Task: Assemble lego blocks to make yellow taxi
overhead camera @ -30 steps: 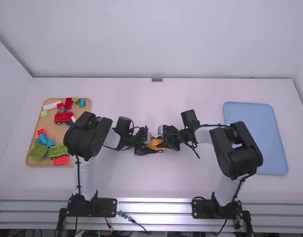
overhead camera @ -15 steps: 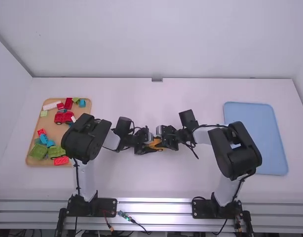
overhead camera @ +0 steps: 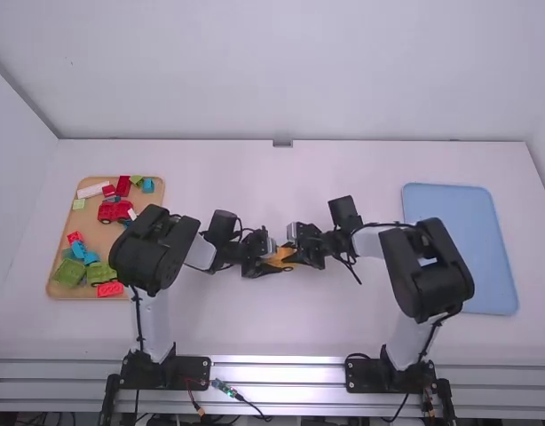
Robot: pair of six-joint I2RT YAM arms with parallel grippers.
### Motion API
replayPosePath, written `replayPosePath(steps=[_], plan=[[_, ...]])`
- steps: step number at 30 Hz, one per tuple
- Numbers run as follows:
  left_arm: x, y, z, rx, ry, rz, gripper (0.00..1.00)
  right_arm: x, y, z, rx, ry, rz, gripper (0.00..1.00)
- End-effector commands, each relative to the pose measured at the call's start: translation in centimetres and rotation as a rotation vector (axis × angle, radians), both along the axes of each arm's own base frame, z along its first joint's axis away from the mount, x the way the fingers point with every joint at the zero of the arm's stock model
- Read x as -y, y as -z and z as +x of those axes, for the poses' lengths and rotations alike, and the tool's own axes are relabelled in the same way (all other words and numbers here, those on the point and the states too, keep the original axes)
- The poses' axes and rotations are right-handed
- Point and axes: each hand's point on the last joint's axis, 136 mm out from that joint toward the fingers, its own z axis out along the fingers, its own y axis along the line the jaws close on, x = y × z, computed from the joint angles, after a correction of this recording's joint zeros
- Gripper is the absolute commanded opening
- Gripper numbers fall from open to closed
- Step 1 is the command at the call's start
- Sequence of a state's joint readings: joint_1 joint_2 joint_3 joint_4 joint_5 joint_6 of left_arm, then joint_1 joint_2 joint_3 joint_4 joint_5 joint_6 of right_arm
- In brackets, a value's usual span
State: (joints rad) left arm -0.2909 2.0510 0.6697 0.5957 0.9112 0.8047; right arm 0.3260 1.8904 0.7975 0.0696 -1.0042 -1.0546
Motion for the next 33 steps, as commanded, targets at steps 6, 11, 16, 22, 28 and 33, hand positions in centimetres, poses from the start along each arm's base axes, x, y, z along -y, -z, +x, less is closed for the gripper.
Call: replayPosePath(steps=[6, 11, 16, 22, 28, 33], plan=[[-1.9, 4.2, -0.7, -0.089, -0.098, 0.164, 0.11, -1.0, 2.3, -0.6, -0.051, -0.007, -0.033, 0.0], [-1.9, 4.2, -0.8, -0.077, -0.087, 0.166, 0.1, -0.7, 2.1, -0.1, -0.036, 0.0, -0.024, 0.0], [-1.9, 4.3, -0.9, -0.084, -0.087, 0.169, 0.1, -0.2, 1.5, 0.6, -0.032, 0.02, -0.009, 0.0], [-2.0, 4.6, -1.5, -0.081, -0.06, 0.181, 0.09, 0.3, 1.5, 0.7, -0.042, 0.005, -0.043, 0.0], [-1.5, 4.1, -2.2, -0.099, -0.02, 0.142, 0.1, -0.3, 1.7, 0.1, -0.033, -0.022, -0.058, 0.0], [-1.0, 3.5, -3.1, -0.122, 0.051, 0.109, 0.08, -0.5, 1.8, -0.1, -0.028, -0.03, -0.061, 0.0]])
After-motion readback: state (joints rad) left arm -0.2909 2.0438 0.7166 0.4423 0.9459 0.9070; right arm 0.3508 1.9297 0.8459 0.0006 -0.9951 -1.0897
